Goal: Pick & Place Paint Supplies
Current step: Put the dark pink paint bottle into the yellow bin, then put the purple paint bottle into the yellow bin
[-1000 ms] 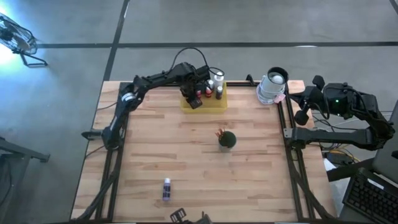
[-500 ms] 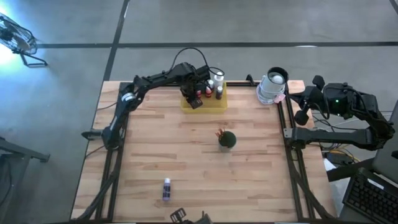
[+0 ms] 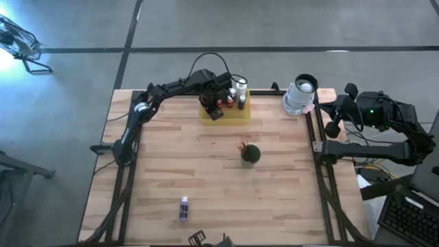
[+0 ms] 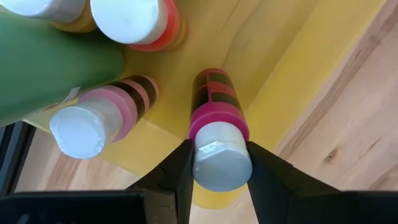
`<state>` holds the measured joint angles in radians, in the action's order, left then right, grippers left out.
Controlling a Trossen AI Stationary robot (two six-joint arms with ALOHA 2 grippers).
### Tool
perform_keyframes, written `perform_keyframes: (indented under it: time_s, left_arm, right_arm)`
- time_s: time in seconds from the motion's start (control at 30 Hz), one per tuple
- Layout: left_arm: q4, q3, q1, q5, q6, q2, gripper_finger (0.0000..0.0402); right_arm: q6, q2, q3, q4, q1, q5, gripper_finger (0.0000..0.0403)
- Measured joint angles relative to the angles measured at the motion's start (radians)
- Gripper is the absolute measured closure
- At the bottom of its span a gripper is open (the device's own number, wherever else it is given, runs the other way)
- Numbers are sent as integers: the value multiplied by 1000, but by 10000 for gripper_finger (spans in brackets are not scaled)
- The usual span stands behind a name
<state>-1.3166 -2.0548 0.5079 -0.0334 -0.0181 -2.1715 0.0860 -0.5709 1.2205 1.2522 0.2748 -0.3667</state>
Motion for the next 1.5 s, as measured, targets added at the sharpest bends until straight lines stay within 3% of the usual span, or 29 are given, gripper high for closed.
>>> perform_keyframes:
  time_s: [0.9, 1.2, 1.5]
  left_arm:
    - [19, 46, -1, 34, -13, 2, 279]
    - [33, 47, -2, 44, -16, 1, 226]
    - [41, 47, -2, 45, -16, 0, 222]
  right_arm:
    - [0, 0, 0, 0, 0, 0, 394]
    - [0, 0, 0, 0, 0, 0, 394]
    - [0, 0, 0, 0, 0, 0, 394]
